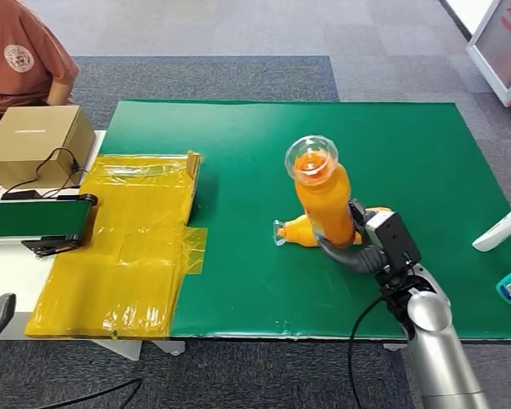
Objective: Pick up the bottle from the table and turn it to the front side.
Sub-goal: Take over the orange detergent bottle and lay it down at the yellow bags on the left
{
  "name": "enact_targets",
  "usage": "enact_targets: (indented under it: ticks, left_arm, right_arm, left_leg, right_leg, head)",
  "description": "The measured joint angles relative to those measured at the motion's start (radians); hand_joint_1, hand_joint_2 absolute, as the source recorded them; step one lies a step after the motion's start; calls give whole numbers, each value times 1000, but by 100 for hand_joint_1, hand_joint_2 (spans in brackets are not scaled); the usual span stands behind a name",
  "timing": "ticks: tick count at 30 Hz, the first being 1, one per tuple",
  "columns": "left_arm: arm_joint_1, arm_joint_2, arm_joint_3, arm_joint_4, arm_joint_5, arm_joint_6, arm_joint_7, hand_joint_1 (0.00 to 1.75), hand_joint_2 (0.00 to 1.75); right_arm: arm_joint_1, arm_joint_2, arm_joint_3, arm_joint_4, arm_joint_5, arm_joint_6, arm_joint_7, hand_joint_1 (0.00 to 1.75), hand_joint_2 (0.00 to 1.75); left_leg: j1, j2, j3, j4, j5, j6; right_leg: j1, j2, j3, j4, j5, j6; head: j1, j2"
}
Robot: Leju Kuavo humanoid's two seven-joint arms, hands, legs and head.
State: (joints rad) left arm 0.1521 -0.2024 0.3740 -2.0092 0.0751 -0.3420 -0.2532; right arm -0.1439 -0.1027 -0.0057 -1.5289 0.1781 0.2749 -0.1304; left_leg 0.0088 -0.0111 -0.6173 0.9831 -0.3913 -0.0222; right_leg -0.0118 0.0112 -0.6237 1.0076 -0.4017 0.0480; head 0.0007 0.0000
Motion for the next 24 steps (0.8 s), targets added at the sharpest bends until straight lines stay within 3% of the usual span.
enact_targets:
  ticks: [6, 17, 24]
  left_arm:
    - [-75, 13, -100, 60, 20, 7, 44, 0, 175]
    - [-472, 16, -506, 408, 118, 51, 155, 0, 175]
    - [-601, 3, -662, 516, 147, 73, 182, 0, 175]
  right_arm:
    - [-63, 69, 30, 29, 22, -21, -9, 175, 175]
    - [-294, 256, 131, 333, 126, -92, -91, 175, 175]
    - [-334, 313, 160, 426, 144, -86, -102, 175, 175]
  left_leg:
    - [0, 0, 0, 0, 1, 0]
    - [0, 0, -1, 0, 7, 1]
    - [0, 0, -3, 0, 7, 1]
  right_leg:
    - [0, 0, 0, 0, 0, 0]
    - [0, 0, -1, 0, 7, 1]
    - [0, 0, -3, 0, 7, 1]
  head:
    - [0, 0]
    - [0, 0]
    - [0, 0]
